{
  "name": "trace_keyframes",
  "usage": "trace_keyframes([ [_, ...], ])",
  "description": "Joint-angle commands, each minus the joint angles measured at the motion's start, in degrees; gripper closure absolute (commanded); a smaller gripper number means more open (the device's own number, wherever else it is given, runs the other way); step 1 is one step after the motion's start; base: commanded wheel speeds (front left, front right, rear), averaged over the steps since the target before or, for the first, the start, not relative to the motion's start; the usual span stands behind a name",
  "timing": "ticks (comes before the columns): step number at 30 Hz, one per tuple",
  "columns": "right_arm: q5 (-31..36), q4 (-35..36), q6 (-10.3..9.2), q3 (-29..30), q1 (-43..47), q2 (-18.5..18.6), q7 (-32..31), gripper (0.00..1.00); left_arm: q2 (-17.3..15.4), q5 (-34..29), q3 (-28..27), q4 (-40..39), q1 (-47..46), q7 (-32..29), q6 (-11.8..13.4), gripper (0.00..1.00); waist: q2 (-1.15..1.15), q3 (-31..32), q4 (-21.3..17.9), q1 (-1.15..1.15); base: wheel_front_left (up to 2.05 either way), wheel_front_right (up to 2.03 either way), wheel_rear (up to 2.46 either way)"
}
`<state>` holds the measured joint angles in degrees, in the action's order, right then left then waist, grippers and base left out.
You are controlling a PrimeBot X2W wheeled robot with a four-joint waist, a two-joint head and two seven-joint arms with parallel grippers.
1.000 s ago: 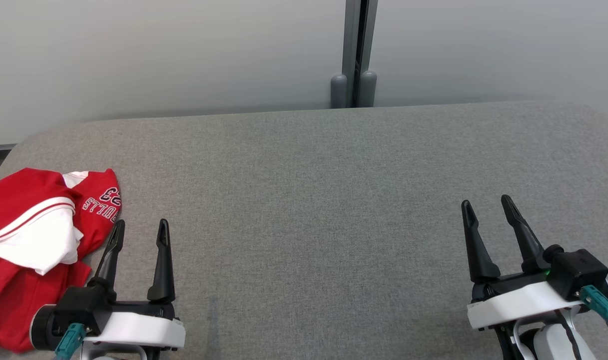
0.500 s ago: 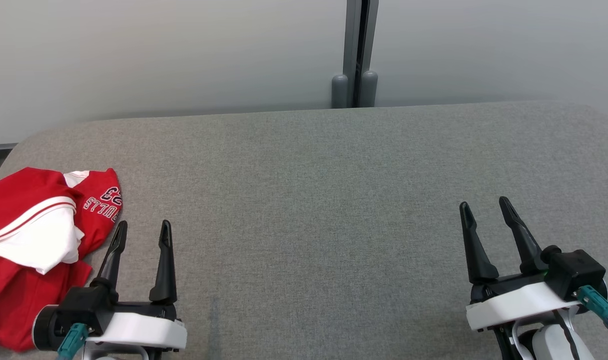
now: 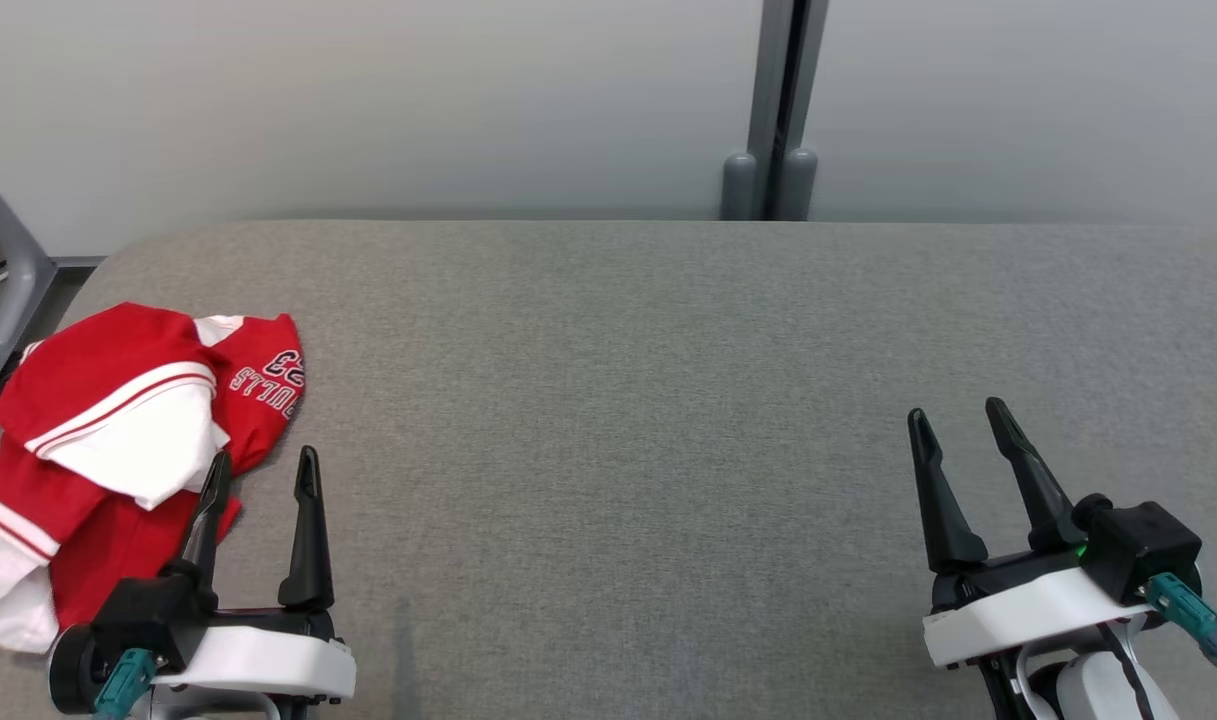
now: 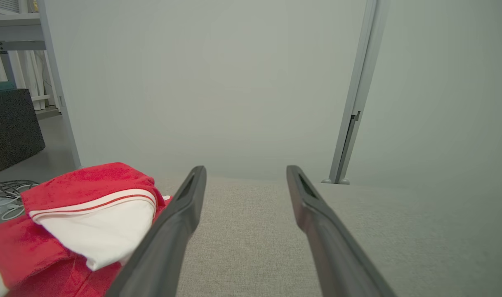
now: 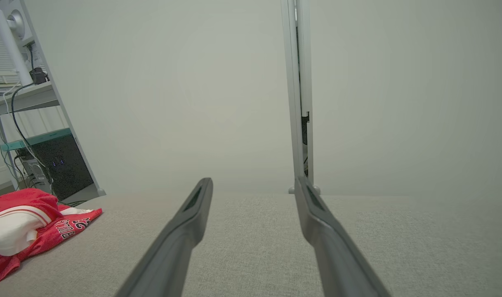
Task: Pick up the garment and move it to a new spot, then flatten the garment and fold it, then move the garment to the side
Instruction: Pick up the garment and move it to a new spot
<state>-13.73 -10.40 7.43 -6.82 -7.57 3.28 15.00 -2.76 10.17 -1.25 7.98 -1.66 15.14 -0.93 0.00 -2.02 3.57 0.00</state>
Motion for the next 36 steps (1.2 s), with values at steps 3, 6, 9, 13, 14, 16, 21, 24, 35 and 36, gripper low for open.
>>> trace_keyframes([
  [3, -0.7, 0.1, 0.1, -1.1, 0.3, 0.4, 0.3, 0.0, -0.2, 0.7, -0.8, 0.8, -0.7, 0.0, 0.3, 0.0, 0.0, -0.1, 3.9, 0.0, 0.0, 0.0, 0.0],
  [6, -1.4, 0.0, 0.1, -2.3, 0.2, 0.8, 0.3, 0.0, -0.2, 1.4, -0.9, 1.2, -0.8, 0.0, 0.7, 0.0, 0.0, -0.4, 6.7, 0.0, 0.0, 0.0, 0.0],
  [9, -2.0, -0.1, 0.1, -3.0, 0.2, 1.2, 0.3, 0.0, -0.2, 1.9, -0.9, 1.8, -1.0, 0.0, 0.8, 0.0, 0.0, -0.6, 9.7, 0.0, 0.0, 0.0, 0.0],
  [13, -2.5, -0.2, 0.1, -3.8, 0.0, 1.4, 0.3, 0.0, -0.2, 2.6, -1.2, 2.2, -0.6, 0.0, 1.1, 0.0, 0.0, -0.6, 13.1, 0.0, 0.0, 0.0, 0.0],
  [14, -2.5, -0.3, 0.1, -4.0, 0.0, 1.4, 0.3, 0.0, -0.2, 2.8, -1.3, 2.3, -0.4, 0.0, 1.2, 0.0, 0.0, -0.5, 13.9, 0.0, 0.0, 0.0, 0.0],
  [16, -2.6, -0.5, 0.1, -4.5, 0.0, 1.5, 0.3, 0.0, -0.2, 2.9, -1.6, 2.5, -0.3, 0.0, 1.3, 0.0, 0.0, -0.4, 15.4, 0.0, 0.0, 0.0, 0.0],
  [21, -2.9, -0.9, 0.1, -5.6, 0.1, 1.6, 0.3, 0.0, -0.2, 3.4, -1.8, 1.8, 0.4, 0.0, 1.4, 0.0, 0.0, 0.1, 18.1, 0.0, 0.0, 0.0, 0.0],
  [24, -3.2, -1.1, 0.1, -5.8, 0.1, 1.6, 0.3, 0.0, -0.2, 3.5, -2.2, 2.0, 0.5, 0.0, 0.9, 0.0, 0.0, 0.5, 19.0, 0.0, 0.0, 0.0, 0.0],
  [35, -4.2, -1.3, 0.1, -7.8, -0.6, 1.7, 0.3, 0.0, -0.2, 5.5, -4.1, 3.7, -1.3, 0.0, -2.0, 0.0, 0.0, 0.8, 18.0, 0.0, 0.0, 0.0, 0.0],
  [36, -4.5, -1.3, 0.1, -7.9, -0.7, 1.8, 0.3, 0.0, -0.4, 5.8, -4.3, 4.3, -1.8, 0.0, -2.4, 0.0, 0.0, 0.7, 17.7, 0.0, 0.0, 0.0, 0.0],
])
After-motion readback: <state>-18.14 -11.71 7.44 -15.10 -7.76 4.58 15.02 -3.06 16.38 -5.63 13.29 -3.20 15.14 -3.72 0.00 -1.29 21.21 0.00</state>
